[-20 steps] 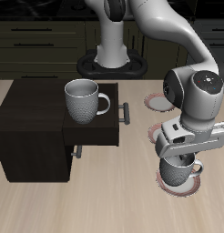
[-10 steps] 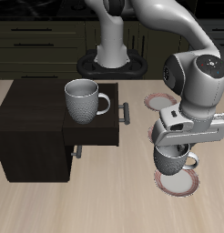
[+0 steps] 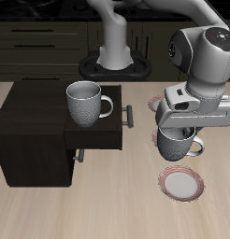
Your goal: Place the porcelain mug that is on the plate onto the nearest plate relative to the robot
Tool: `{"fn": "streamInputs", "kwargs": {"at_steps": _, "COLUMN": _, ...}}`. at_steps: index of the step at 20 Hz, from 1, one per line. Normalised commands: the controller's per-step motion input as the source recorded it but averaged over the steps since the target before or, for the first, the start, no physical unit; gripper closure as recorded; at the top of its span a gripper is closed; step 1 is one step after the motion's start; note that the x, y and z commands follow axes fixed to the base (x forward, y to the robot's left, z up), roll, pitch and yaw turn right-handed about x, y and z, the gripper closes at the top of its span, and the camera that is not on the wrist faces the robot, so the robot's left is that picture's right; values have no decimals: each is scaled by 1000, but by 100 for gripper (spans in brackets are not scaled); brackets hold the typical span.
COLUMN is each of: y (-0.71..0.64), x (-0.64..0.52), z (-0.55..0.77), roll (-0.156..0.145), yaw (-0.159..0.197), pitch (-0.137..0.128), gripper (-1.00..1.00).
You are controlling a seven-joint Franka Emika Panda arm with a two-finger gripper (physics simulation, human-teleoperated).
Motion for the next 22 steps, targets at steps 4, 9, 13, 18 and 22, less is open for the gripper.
{"fn": "streamInputs", "kwargs": {"at_steps": 4, "y": -123, "x": -130, "z": 429, "roll": -6, "yaw": -37, "pitch": -46, "gripper": 100}}
{"fn": "streamInputs", "kwargs": {"at_steps": 9, "y": -98, "x": -125, "z": 233, "roll": -11, "yaw": -5, "pitch": -36, "gripper": 100}}
{"fn": "streamInputs", "kwargs": {"at_steps": 13, "y": -181, "x": -169, "z": -210, "roll": -47, "yaw": -67, "pitch": -10, "gripper": 100}}
{"fn": "streamInputs", "kwargs": {"at_steps": 18, "y": -10, "x": -501, "z": -71, "roll": -14, "yaw": -70, "pitch": -56, "gripper": 100}}
{"fn": "streamInputs", "kwargs": {"at_steps": 22, "y": -111, "x": -400, "z": 225, "roll": 21, "yaw": -61, "pitch": -42, "gripper": 100}}
